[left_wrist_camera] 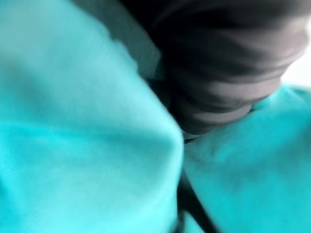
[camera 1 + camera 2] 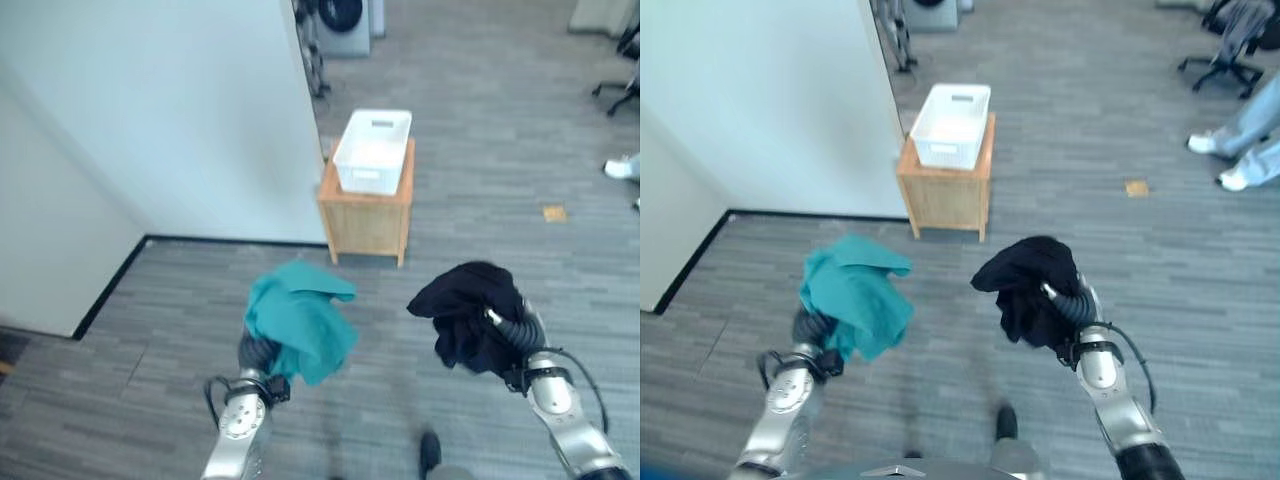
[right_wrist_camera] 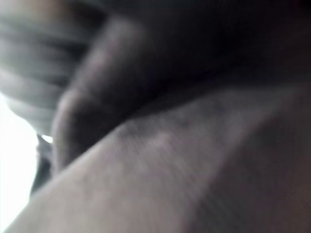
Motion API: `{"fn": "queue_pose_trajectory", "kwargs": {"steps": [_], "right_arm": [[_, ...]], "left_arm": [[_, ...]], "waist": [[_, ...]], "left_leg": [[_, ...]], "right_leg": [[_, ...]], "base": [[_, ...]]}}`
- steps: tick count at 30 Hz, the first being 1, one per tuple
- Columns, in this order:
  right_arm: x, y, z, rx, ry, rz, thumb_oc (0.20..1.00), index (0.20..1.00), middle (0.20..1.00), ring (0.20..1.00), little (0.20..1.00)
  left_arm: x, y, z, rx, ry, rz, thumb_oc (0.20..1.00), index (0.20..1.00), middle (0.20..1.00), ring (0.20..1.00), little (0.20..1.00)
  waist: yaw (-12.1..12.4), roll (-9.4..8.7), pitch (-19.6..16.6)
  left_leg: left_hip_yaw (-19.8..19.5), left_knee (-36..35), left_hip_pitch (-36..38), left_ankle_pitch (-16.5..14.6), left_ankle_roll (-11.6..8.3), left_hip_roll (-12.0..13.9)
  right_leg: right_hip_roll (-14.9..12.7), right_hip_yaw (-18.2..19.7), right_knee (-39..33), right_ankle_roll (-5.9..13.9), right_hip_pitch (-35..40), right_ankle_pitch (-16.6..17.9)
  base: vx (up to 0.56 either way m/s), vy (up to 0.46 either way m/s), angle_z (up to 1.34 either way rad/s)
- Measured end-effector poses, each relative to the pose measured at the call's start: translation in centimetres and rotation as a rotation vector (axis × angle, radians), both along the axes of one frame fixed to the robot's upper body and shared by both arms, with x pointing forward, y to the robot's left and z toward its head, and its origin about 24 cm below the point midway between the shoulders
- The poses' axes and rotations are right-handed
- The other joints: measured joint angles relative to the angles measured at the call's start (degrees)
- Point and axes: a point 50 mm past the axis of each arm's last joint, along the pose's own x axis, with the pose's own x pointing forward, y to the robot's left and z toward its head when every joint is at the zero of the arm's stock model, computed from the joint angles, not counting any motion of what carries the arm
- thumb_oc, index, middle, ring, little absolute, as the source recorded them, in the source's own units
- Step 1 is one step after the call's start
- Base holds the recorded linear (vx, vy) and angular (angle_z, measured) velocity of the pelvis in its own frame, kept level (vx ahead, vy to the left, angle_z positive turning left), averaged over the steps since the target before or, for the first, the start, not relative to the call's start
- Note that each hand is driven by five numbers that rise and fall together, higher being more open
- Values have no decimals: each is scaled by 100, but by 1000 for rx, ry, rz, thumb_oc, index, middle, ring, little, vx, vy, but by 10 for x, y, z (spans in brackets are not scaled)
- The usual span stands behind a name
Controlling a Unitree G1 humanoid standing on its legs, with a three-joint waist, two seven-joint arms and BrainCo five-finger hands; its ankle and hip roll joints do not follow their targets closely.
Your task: Pick up bed clothes into laundry basket.
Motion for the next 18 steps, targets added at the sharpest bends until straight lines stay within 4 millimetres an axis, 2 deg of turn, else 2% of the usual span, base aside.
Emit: {"fn": "queue_pose_trajectory", "kwargs": {"steps": [2,3,4,6,7,8,9,10,11,13,14,15,16,18], "right_arm": [[-19,-12,-17,24,87,-52,200,200,200,200,200],[-36,-24,-24,1,151,-96,200,200,200,200,200],[-39,-28,-26,-13,170,-94,200,200,200,200,200],[-36,-27,-22,-16,140,-97,200,200,200,200,200],[-26,-18,-12,-12,74,-65,200,200,200,200,200],[-21,-12,-7,-3,38,-41,200,200,200,200,200],[-13,-4,-2,-5,-4,-10,200,200,200,200,200],[-3,12,4,3,-55,36,200,200,200,200,200],[0,18,8,-13,-69,69,200,200,200,200,200],[8,25,27,-46,-154,109,200,200,200,200,200],[12,26,36,-59,-199,107,200,200,200,200,200],[17,22,48,-81,-253,95,200,200,200,200,200],[17,19,52,-104,-262,81,200,200,200,200,200],[18,16,54,-130,-267,64,200,200,200,200,200]], "left_arm": [[-28,23,9,33,-13,-1,200,200,200,200,200],[-21,37,22,128,-37,-26,200,200,200,200,200],[-4,46,40,206,-95,-60,200,200,200,200,200],[42,52,80,346,-274,-82,200,200,200,200,200],[76,48,119,426,-433,-80,200,200,200,200,200],[84,40,128,420,-481,-84,200,200,200,200,200],[90,31,137,383,-558,-82,200,200,200,200,200],[85,7,128,327,-580,-123,200,200,200,200,200],[72,-4,109,304,-502,-170,200,200,200,200,200],[34,-23,77,242,-374,-247,200,200,200,200,200],[18,-30,62,213,-297,-269,200,200,200,200,200],[9,-34,50,188,-234,-271,200,200,200,200,200],[9,-34,49,189,-225,-270,200,200,200,200,200],[8,-34,47,189,-213,-266,200,200,200,200,200]], "waist": [[20,-125,78],[83,-163,101],[134,-183,121],[195,-157,189],[185,-111,226],[194,-153,266],[185,-129,294],[210,-281,391],[220,-322,418],[155,-413,467],[179,-487,492],[236,-540,547],[249,-612,593],[299,-699,632]], "left_leg": [[-141,13,-102,64,12,17],[-294,29,-127,92,0,46],[-344,58,-143,90,1,60],[-449,160,-204,101,6,113],[-473,230,-238,72,3,177],[-488,333,-248,98,-59,169],[-538,646,-386,-7,-163,287],[-379,1589,-541,-159,-348,372],[-403,1987,-574,-159,-355,420],[-448,2803,-973,-25,-404,586],[-449,2738,-1077,-80,-459,464],[-439,2205,-1258,-96,-486,336],[-529,1874,-1323,-89,-474,277],[-485,1116,-1285,-31,-458,124]], "right_leg": [[3,-130,7,-38,-72,74],[1,-239,0,-46,-35,55],[-5,-314,-1,-47,26,39],[-38,-520,4,-44,148,-37],[6,-672,156,-85,90,-72],[19,-724,263,-106,66,-111],[25,-818,663,-228,-100,-320],[-170,-809,1624,-487,-254,-1003],[-133,-749,1558,-440,-129,-1091],[-46,-633,949,-442,184,-1058],[-75,-617,500,-406,350,-1021],[-73,-655,279,-459,385,-858],[-65,-634,181,-582,429,-536],[-30,-632,42,-579,534,-489]], "base": [[-73,-114,28],[-76,-194,56],[-59,-136,51],[-82,-158,35],[-102,-217,23],[-70,-156,2],[-1,-133,-31],[39,-119,-47],[66,-135,-62],[57,-37,-72],[200,4,-78],[282,24,-48],[256,36,-15],[209,38,-6]]}}
